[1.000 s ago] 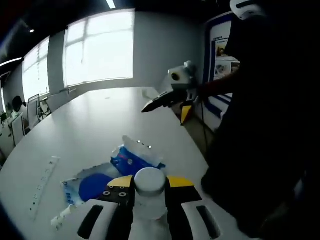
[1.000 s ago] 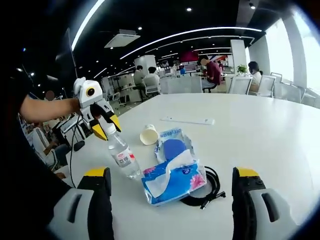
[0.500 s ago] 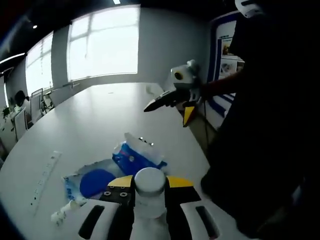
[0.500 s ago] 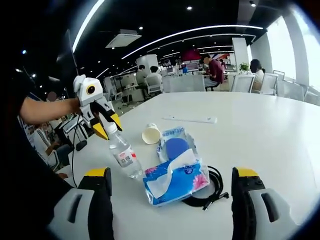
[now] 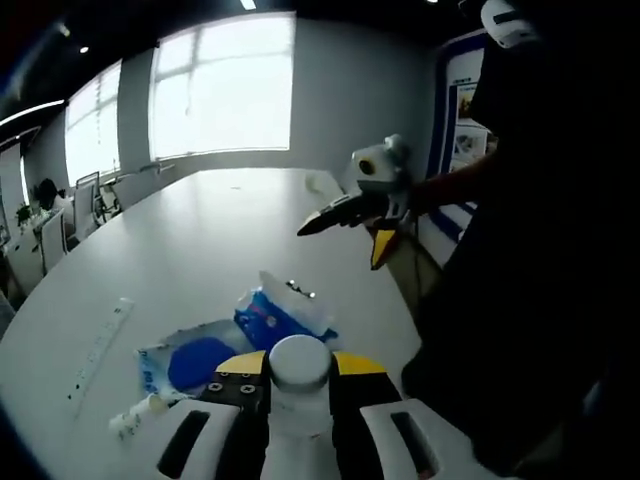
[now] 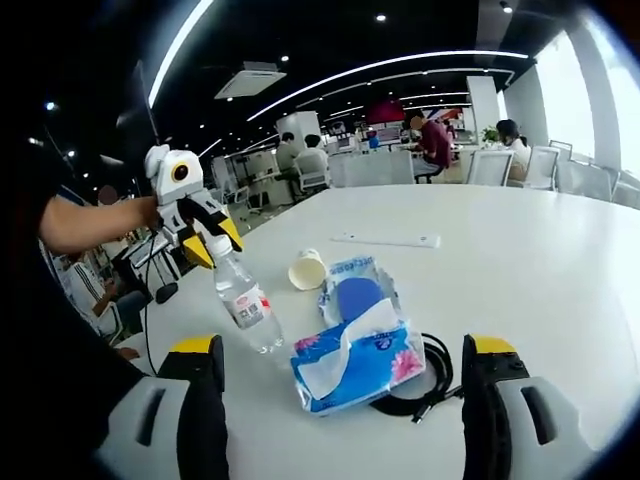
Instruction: Arrange the tabletop items into an orderly group along one side of the table until the central work area is clear of visible clutter.
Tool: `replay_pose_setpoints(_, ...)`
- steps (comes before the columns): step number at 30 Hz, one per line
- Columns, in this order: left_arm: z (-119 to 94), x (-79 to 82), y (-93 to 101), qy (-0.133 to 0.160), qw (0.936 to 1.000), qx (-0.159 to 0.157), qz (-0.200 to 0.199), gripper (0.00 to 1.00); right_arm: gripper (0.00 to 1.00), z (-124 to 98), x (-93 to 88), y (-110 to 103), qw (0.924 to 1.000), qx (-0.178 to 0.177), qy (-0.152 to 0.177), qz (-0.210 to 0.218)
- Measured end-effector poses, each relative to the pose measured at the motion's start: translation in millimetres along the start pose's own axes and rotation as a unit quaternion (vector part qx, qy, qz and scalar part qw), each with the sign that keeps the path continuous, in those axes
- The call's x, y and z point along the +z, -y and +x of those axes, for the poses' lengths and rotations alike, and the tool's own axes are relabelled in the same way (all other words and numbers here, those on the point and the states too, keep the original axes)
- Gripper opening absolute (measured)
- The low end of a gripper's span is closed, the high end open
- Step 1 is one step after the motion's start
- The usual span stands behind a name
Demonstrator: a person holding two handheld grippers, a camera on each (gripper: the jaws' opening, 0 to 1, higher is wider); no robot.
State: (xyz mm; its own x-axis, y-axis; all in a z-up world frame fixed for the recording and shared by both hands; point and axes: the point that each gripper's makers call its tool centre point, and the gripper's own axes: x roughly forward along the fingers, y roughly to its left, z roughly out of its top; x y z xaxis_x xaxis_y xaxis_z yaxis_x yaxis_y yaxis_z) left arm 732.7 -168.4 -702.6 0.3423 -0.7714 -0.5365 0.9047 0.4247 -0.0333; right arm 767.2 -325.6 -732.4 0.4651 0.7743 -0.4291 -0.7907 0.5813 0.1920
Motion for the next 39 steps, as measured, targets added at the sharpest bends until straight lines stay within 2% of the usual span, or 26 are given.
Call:
replay_pose_setpoints(14, -43, -9.5, -23.2, -0.011, 0.9986, 0.05, -0.014, 0.19, 0.95, 2, 2.8, -3, 0.9999, 0.006, 0.009, 0.005)
replay_pose_setpoints(22, -66, -18.5, -44.6, -0.025, 0.9964, 0.078, -0.021, 0.19, 0.95, 2, 6.0, -7, 0.9999, 0.007, 0.013, 0.001)
replay_pose_setpoints(33, -76, -33.2, -80.6, -0.037, 0.9922, 0.112, -0.04, 0.19, 0.95, -4, -0.6, -3, 0.9998, -0.008, 0.013, 0.012)
replay_pose_setpoints(39, -77, -40.5, -93.2, -0.046, 0.9911, 0.117, -0.045, 0.19, 0.95, -7, -2.8, 3, 0.9996, -0.017, 0.012, 0.017)
